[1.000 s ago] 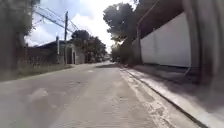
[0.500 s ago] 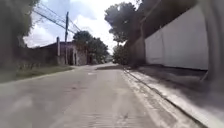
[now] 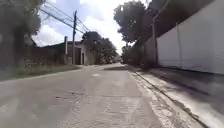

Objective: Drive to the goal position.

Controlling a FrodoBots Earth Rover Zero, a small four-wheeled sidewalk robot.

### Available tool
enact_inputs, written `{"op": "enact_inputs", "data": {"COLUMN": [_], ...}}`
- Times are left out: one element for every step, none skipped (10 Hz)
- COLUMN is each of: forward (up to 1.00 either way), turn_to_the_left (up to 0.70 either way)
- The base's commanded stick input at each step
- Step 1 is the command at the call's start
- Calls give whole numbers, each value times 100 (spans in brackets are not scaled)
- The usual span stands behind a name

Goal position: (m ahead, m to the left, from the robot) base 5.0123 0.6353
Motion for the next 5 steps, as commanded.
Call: {"op": "enact_inputs", "data": {"forward": [100, 100, 100, 100, 100], "turn_to_the_left": [0, 0, 0, 0, 0]}}
